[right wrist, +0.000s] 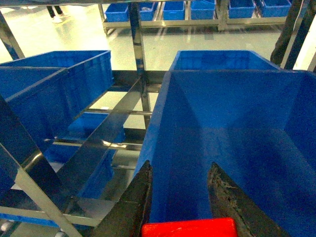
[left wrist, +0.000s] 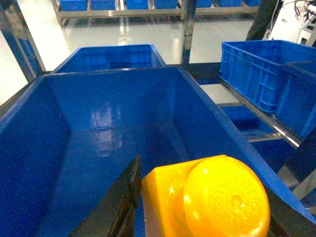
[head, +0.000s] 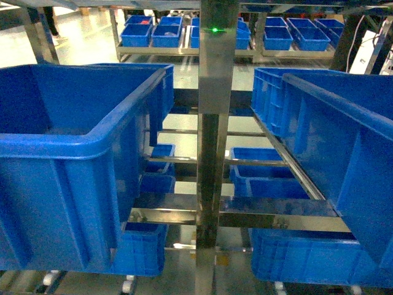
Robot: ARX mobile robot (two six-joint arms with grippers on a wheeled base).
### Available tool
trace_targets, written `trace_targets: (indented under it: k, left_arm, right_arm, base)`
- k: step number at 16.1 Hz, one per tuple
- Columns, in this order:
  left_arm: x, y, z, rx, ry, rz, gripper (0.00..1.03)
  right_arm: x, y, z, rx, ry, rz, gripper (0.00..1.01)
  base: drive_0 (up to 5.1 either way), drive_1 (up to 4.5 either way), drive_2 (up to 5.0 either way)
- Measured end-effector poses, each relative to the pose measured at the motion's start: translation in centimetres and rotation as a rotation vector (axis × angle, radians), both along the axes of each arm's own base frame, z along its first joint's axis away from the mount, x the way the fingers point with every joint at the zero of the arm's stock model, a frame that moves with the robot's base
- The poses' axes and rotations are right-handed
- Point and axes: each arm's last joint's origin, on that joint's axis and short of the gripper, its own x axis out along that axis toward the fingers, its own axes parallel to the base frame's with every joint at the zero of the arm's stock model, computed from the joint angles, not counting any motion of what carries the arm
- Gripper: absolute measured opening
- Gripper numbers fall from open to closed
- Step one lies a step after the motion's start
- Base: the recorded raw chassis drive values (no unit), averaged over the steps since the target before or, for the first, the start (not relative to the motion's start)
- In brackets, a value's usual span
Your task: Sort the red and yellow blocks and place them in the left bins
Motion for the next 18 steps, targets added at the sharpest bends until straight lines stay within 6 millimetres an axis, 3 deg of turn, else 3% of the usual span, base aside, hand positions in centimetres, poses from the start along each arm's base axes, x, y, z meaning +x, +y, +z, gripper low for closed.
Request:
trace_targets:
  k: [3, 9, 12, 18]
  left_arm:
    - [0.0, 0.0, 0.0, 0.000, 0.001, 0.000, 0.46]
    - [0.0, 0.0, 0.0, 0.000, 0.000, 0.000, 0.46]
    - [0.0, 0.0, 0.0, 0.000, 0.000, 0.000, 0.46]
    - [0.0, 0.0, 0.0, 0.000, 0.000, 0.000, 0.46]
  right_arm:
    - [2.6, -0.5, 0.1, 0.015, 0.045, -0.016, 0.28]
    - [10.0, -2.0, -3.3, 0.009, 0.209, -0.092, 0.28]
    - [12.8, -3.3, -2.9, -0.018, 0.209, -0.160, 0.28]
    - [16.3, -4.4, -5.2, -0.047, 0.304, -0.232, 0.28]
  base:
    - [0.0, 0.00, 0.0]
    - [0.0, 0.00, 0.0]
    - [0.0, 0.00, 0.0]
    - [0.0, 0.00, 0.0]
